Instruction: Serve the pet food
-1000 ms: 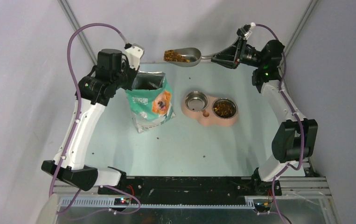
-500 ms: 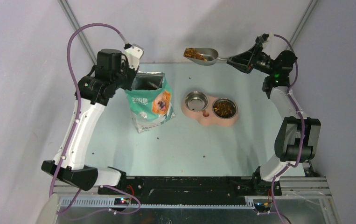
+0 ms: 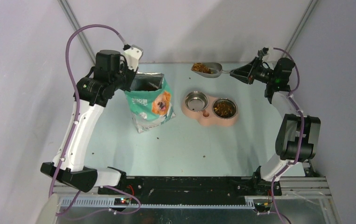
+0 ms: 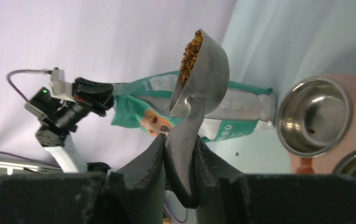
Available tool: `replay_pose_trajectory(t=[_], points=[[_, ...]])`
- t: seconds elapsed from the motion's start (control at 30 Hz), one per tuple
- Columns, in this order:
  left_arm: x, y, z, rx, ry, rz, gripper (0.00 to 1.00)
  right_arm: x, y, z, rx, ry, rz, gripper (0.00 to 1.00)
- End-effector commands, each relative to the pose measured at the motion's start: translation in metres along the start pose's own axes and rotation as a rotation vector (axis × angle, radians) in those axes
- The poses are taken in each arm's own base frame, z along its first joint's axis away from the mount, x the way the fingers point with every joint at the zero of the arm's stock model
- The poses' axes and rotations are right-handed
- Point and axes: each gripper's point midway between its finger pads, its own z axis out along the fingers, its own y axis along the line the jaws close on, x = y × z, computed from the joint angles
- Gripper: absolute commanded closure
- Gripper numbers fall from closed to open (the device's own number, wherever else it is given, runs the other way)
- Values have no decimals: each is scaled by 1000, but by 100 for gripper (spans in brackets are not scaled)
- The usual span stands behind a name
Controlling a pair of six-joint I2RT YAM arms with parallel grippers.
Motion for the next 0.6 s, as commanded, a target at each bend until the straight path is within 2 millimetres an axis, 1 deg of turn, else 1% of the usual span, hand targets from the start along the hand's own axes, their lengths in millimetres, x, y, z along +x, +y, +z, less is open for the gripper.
replay_pose_trajectory(t=[0.0, 0.03, 0.07, 0.1, 0.13, 0.17, 0.2, 0.23, 0.4, 0.43, 0.47, 0.5, 0.57], points=[[3, 13, -14, -53, -10, 10, 100, 0, -15, -5, 37, 2, -99, 100], [3, 14, -14, -54, -11, 9, 100, 0, -21, -6, 47, 4, -121, 100], [3, 14, -14, -54, -12, 9, 100, 2, -28, -7, 66, 8, -98, 100], [2, 14, -14, -57, -14, 9, 100, 2, -34, -8, 77, 11, -129, 100], [2, 14, -14, -57, -15, 9, 100, 5, -41, -9, 96, 17, -110, 100], [2, 14, -14, -57, -16, 7, 100, 6, -45, -9, 104, 22, -143, 100], [1, 14, -13, -57, -16, 8, 100, 9, -52, -10, 123, 29, -125, 100], [1, 14, -13, -56, -16, 5, 100, 10, -56, -12, 132, 32, -152, 100], [-2, 14, -12, -53, -23, -3, 100, 20, -82, -16, 185, 59, -113, 100], [-2, 14, -12, -53, -23, -5, 100, 20, -86, -16, 196, 59, -127, 100], [-2, 13, -11, -50, -25, -6, 94, 22, -91, -17, 208, 64, -129, 100], [-2, 13, -11, -50, -25, -8, 98, 21, -94, -17, 220, 60, -137, 100], [-2, 13, -11, -50, -24, -10, 100, 26, -103, -18, 249, 70, -121, 100]])
